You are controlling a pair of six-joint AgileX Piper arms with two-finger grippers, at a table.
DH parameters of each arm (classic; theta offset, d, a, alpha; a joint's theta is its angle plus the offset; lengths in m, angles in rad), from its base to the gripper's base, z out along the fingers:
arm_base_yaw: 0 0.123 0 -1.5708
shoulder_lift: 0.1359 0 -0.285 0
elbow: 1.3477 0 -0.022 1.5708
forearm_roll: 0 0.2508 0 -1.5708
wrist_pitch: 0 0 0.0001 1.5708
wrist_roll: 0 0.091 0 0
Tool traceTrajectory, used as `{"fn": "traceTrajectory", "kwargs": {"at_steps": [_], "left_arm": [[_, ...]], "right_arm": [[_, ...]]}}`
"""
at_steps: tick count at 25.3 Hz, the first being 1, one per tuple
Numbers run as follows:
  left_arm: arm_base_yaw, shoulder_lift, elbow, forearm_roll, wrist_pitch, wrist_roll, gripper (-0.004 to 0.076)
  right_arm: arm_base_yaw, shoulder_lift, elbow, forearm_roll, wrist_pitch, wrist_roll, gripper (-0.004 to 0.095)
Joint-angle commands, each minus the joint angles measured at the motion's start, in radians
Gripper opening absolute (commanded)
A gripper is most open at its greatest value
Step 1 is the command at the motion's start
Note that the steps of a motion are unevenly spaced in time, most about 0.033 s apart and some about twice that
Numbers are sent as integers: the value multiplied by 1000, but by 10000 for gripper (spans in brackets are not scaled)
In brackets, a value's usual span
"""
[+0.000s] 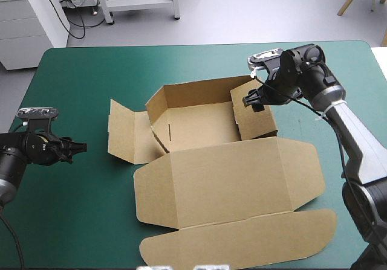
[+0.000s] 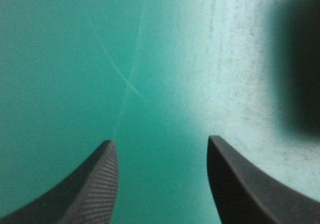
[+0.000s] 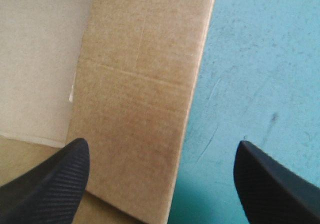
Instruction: Fold the box
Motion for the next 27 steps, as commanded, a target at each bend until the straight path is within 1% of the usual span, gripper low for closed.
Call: {"fn": "traceTrajectory", "kwargs": {"at_steps": [1, 6, 10, 13, 15, 17, 18, 19, 20, 21, 23, 27], "left_arm": [[1, -24, -25, -5, -29, -7, 377], [1, -24, -25, -5, -24, -7, 374], [1, -24, -25, -2, -24, -7, 374], [1, -24, -25, 1, -16, 0, 374], [1, -24, -25, 3, -16, 0, 374], [1, -24, -25, 3, -16, 0, 374], [1, -24, -25, 3, -16, 0, 374], [1, -24, -25, 3, -16, 0, 374], [1, -24, -25, 3, -16, 0, 374], [1, -24, -25, 3, -16, 0, 374], [1, -24, -25, 3, -12, 0, 374], [1, -24, -25, 3, -9, 6, 374]], "right_arm": [[-4, -5, -22, -13, -83, 12, 765], [-12, 66, -22, -1, -109, 27, 765], [-38, 112, -22, 53, -121, 18, 762], [-58, 131, -23, 86, -134, 11, 711], [-63, 135, -23, 86, -141, 11, 621], [-63, 135, -23, 77, -146, 2, 409], [-63, 135, -23, 77, -146, -7, 345], [-63, 135, -23, 77, -146, -17, 245], [-63, 135, -23, 77, -146, -20, 174], [-63, 135, -23, 77, -143, -51, 2], [-63, 135, -23, 77, -137, -71, -20], [-63, 117, -43, 78, -154, -39, -19]]}}
